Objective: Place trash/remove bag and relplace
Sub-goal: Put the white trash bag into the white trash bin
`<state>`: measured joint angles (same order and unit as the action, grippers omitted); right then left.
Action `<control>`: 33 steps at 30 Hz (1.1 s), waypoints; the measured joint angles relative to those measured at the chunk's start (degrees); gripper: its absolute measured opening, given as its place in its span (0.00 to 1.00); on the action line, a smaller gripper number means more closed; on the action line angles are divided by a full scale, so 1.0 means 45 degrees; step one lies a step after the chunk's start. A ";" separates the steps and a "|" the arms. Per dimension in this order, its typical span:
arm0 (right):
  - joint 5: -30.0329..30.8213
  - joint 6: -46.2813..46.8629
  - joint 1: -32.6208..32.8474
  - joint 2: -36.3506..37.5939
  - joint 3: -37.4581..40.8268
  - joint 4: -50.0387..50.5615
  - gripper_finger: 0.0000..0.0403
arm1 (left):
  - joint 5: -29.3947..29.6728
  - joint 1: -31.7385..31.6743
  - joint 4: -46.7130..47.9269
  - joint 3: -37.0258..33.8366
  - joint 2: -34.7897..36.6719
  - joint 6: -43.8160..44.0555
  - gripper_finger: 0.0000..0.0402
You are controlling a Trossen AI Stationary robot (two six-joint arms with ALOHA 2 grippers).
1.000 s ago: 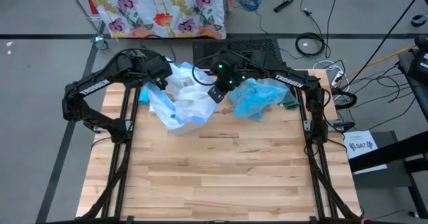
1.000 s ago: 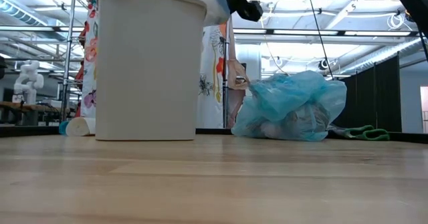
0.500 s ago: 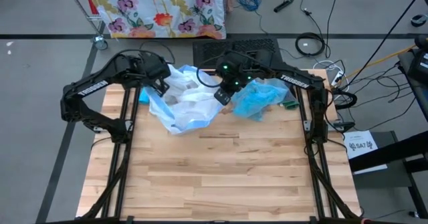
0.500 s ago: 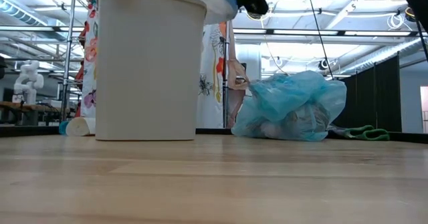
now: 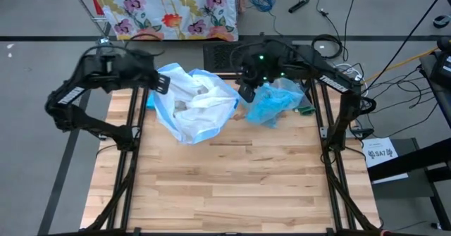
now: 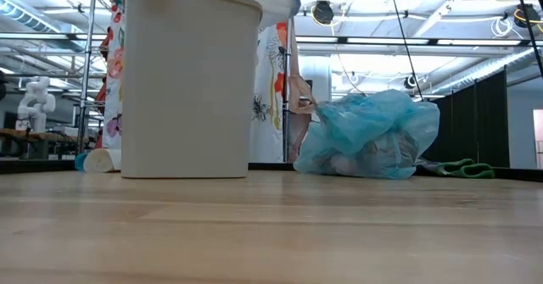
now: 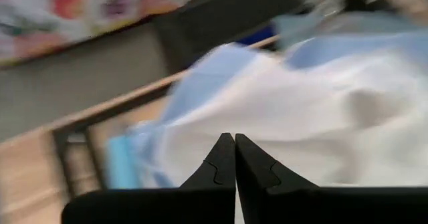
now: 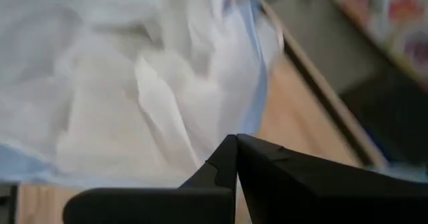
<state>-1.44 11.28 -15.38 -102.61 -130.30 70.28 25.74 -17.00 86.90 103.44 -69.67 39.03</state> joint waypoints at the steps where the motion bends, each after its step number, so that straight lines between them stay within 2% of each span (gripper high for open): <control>1: -0.0037 -0.0409 0.0000 0.0000 0.0000 -0.0484 0.00 | -0.0289 0.0136 -0.0328 0.0070 0.0139 0.0218 0.00; 4: -0.0421 -0.1882 0.0000 -0.0155 0.0000 -0.2161 0.00 | -0.1281 0.0593 -0.1785 0.0160 0.0386 0.0403 0.00; 8: -0.2095 -0.3417 -0.0005 -0.0700 0.0000 -0.3813 0.00 | -0.2305 0.1515 -0.3238 0.0161 0.0338 0.1396 0.00; 16: -0.3283 -0.6211 -0.0005 -0.2101 0.0000 -0.4522 0.00 | -0.2978 0.3736 -0.3711 0.0151 -0.1092 0.3647 0.00; 18: -0.2838 -0.6337 -0.0011 -0.2464 0.0000 -0.4788 0.00 | -0.3393 0.4172 -0.3628 0.0151 -0.1458 0.4046 0.00; 21: -0.1420 -0.6374 -0.0156 -0.2839 0.0005 -0.4858 0.00 | -0.3978 0.4707 -0.3187 0.0151 -0.1837 0.4783 0.00; 28: 0.1333 -0.5494 -0.0619 -0.2905 -0.0010 -0.2223 0.00 | -0.5276 0.5575 -0.1724 0.0142 -0.1711 0.6384 0.00; 33: 0.1619 -0.4980 -0.0682 -0.2708 0.0000 -0.0778 0.00 | -0.6073 0.5646 0.0752 0.0137 -0.1453 0.6935 0.00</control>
<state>5.85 -11.13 -18.45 -114.79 -130.30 66.78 -1.58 8.40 90.28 104.05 -76.21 70.24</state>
